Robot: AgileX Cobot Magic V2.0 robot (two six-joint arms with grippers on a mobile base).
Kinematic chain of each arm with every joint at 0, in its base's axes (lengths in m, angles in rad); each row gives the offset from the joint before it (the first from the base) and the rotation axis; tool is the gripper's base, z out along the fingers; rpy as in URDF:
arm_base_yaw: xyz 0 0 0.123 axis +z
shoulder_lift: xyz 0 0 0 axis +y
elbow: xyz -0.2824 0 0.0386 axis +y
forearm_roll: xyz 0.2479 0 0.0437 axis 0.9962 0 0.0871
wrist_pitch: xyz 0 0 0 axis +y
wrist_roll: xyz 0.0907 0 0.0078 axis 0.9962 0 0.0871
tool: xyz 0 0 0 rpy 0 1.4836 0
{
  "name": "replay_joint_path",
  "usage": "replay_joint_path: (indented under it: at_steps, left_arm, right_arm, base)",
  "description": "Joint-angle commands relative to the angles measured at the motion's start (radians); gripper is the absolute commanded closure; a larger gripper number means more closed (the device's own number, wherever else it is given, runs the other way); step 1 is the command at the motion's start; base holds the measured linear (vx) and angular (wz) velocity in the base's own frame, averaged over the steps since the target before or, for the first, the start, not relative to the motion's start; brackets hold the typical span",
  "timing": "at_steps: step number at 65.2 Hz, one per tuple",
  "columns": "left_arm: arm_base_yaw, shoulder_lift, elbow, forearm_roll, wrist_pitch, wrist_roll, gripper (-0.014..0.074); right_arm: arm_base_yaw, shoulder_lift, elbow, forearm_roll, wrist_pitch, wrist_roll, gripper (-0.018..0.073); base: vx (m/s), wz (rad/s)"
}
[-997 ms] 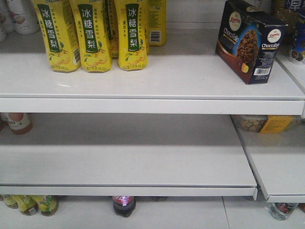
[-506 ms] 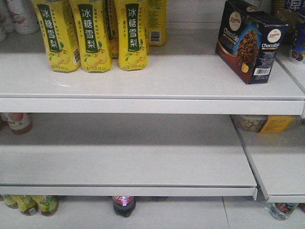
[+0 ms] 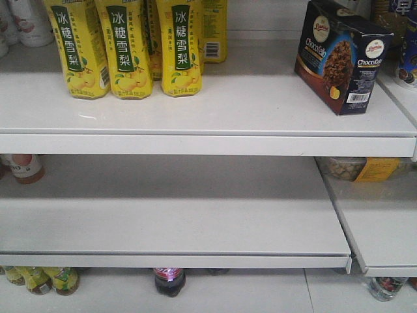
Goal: Left arm holds basket, right arm returns cookies
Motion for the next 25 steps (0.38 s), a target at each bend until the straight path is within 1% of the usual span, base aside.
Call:
replay_joint_path:
  at_steps: [1,25]
  left_arm:
    - [0.003,-0.023,0.01,0.016,-0.1,0.011,0.0603]
    - [0.003,-0.023,0.01,0.016,-0.1,0.011,0.0603]
  right_arm:
    - [-0.002,-0.01,0.003,-0.01,-0.071,0.0,0.0568]
    - [-0.002,-0.011,0.003,-0.01,-0.07,0.0,0.0568]
  base:
    - [0.0,0.0]
    - [0.0,0.0]
